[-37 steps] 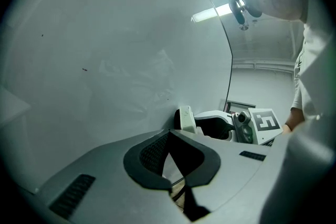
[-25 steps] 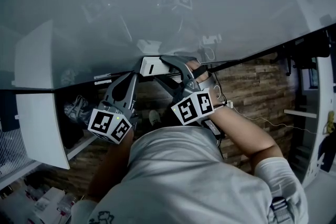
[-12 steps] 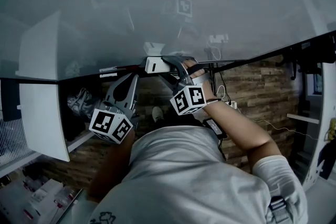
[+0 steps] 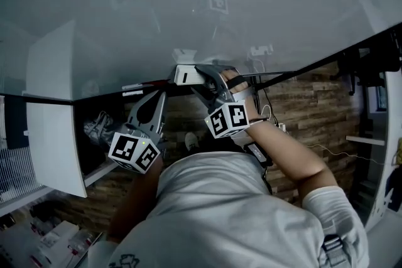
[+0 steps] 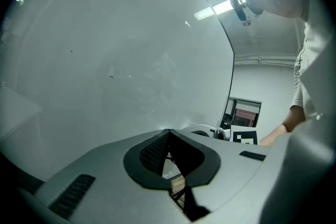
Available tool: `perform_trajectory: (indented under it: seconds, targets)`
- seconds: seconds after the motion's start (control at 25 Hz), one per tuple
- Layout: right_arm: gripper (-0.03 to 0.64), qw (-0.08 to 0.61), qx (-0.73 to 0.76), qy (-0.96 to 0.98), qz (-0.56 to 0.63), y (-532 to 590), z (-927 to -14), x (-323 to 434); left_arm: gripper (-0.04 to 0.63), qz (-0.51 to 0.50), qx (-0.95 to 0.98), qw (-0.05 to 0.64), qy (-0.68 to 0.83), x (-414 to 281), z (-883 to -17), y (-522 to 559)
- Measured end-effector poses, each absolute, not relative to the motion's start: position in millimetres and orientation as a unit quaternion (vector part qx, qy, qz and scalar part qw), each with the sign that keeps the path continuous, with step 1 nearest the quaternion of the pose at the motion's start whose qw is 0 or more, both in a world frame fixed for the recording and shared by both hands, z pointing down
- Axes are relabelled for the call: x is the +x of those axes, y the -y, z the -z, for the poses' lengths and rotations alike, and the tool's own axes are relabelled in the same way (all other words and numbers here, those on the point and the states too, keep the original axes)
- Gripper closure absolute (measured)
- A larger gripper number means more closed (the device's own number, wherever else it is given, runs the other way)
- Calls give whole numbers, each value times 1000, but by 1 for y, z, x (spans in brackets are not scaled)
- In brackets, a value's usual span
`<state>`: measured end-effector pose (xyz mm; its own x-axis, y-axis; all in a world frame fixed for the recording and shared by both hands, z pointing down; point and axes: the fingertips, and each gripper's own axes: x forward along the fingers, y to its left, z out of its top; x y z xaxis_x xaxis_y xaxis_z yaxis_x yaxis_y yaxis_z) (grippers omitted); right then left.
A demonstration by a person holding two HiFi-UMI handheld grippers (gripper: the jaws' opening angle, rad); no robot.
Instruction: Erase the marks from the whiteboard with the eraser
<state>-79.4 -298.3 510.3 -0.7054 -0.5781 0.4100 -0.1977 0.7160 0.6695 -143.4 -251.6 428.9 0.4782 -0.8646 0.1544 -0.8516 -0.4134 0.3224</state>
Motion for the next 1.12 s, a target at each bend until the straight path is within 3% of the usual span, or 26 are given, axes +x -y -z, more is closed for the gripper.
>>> perform_trajectory:
  seconds: [0.44, 1.12]
  targets:
    - [368, 292, 265, 852, 345, 300, -444, -73, 589, 33, 857, 167, 487, -141, -417, 251]
    - [367, 309, 214, 871, 316, 294, -517, -103, 589, 9, 843, 197, 500, -158, -442, 259]
